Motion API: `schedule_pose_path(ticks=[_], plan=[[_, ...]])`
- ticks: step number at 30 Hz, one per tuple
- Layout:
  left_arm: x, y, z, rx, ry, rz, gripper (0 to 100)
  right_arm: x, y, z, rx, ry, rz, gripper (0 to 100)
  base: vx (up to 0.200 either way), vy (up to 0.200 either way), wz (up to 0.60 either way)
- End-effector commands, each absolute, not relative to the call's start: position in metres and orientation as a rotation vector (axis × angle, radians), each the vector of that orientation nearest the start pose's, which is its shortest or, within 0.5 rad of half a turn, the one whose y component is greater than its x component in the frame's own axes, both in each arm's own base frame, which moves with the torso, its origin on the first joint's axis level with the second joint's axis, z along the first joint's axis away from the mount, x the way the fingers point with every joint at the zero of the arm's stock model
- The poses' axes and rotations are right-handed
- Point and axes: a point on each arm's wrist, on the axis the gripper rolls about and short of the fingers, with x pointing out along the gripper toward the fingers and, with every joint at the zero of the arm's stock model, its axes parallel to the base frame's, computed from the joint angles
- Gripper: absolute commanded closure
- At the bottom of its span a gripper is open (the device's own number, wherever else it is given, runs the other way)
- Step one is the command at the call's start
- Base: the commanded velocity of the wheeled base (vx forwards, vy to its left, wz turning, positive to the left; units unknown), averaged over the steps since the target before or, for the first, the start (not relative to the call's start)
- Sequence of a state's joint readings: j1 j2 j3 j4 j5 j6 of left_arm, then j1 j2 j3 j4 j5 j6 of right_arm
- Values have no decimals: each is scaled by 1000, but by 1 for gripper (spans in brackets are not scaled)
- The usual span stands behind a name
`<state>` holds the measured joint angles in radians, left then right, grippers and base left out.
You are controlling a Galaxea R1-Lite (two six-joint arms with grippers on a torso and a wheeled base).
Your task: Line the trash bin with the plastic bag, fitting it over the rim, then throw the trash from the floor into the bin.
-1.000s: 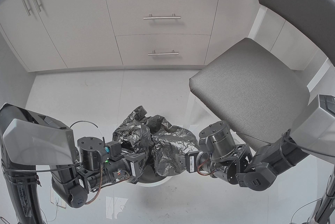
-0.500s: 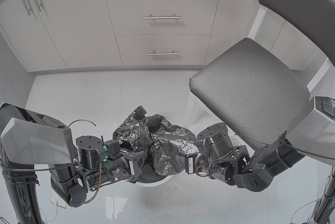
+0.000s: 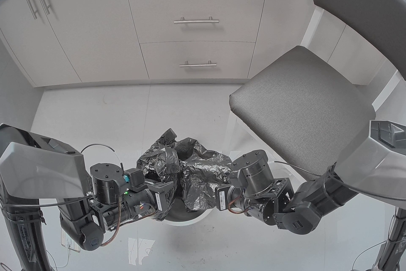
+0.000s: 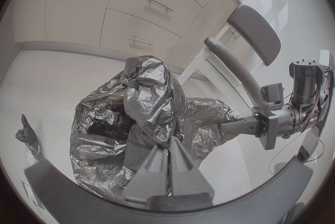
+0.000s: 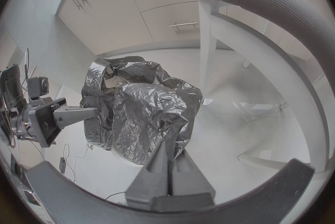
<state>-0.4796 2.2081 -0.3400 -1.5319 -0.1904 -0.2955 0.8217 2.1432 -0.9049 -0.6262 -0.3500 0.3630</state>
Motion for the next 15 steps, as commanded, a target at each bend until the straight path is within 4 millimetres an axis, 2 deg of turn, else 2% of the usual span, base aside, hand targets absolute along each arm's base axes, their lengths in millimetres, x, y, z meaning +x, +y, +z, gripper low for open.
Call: schedule_pose_path(ticks=[1, 4, 6, 9, 10, 15], plan=[[260, -140, 24, -245, 418, -608, 100, 262, 280, 52, -6, 575, 389, 100, 0, 0, 0], [260, -140, 27, -269, 414, -609, 100, 262, 288, 52, -6, 567, 408, 100, 0, 0, 0], [261, -141, 30, -310, 415, -604, 100, 270, 308, 46, 0, 553, 429, 100, 0, 0, 0], [260, -140, 30, -314, 418, -598, 100, 276, 318, 43, 7, 540, 436, 100, 0, 0, 0], [260, -139, 30, -315, 418, -595, 100, 282, 327, 41, 11, 534, 443, 100, 0, 0, 0], [259, -137, 37, -319, 397, -595, 100, 285, 343, 28, -11, 569, 463, 100, 0, 0, 0]])
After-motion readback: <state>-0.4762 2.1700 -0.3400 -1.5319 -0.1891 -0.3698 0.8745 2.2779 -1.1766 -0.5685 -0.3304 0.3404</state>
